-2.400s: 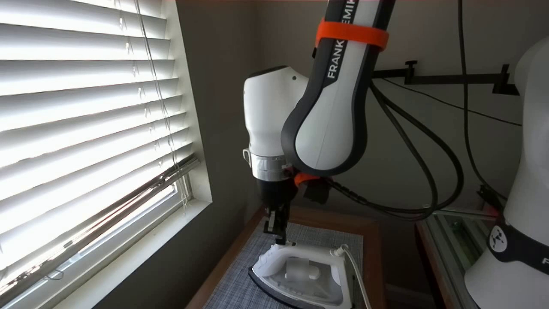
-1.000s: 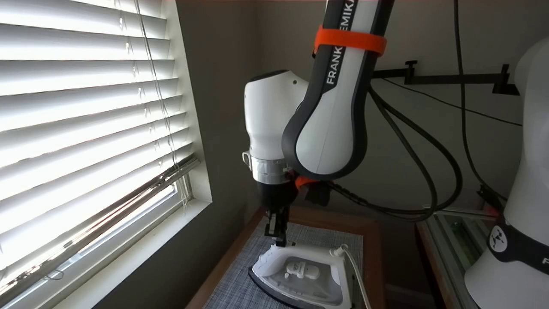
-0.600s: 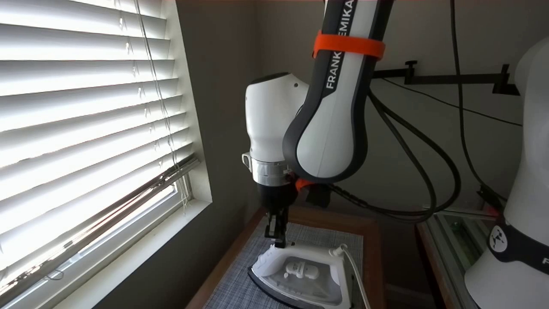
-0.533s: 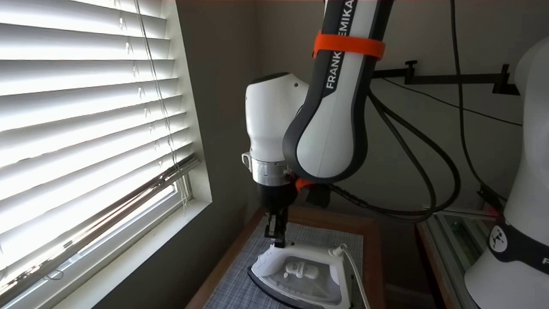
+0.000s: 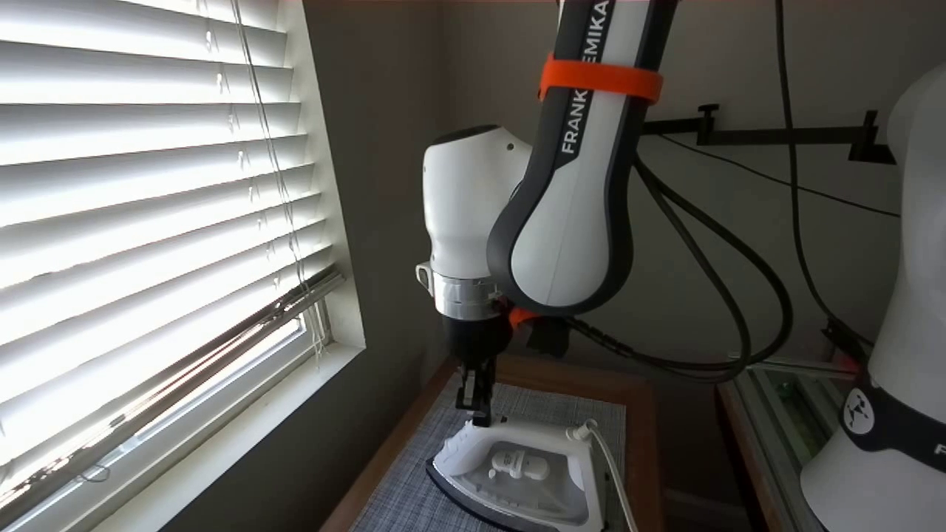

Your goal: Rotate the iron to face the window then press the button on the handle.

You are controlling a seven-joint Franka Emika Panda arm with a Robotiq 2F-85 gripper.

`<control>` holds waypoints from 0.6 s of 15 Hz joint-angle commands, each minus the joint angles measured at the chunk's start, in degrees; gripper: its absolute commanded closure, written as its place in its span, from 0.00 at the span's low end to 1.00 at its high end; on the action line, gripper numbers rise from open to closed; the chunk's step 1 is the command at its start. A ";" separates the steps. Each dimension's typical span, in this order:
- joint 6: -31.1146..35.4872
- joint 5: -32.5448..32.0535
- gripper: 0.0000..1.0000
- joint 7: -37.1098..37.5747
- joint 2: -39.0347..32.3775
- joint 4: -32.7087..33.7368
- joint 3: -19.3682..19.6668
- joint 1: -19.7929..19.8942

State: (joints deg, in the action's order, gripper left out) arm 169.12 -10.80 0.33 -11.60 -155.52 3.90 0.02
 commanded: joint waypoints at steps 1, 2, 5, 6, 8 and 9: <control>2.63 0.30 1.00 -1.32 -7.13 1.88 0.47 0.17; 2.64 0.30 1.00 -1.31 -7.12 1.88 0.46 0.16; 2.56 0.51 1.00 -1.46 -6.98 1.88 0.34 0.30; 2.30 0.28 1.00 -1.30 -6.79 1.89 0.56 0.19; 1.78 0.66 1.00 -1.66 -5.95 1.74 0.25 0.42; 1.53 0.72 1.00 -1.69 -5.52 1.67 0.22 0.45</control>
State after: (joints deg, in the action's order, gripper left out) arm 169.12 -10.77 0.32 -11.63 -155.47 3.92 0.03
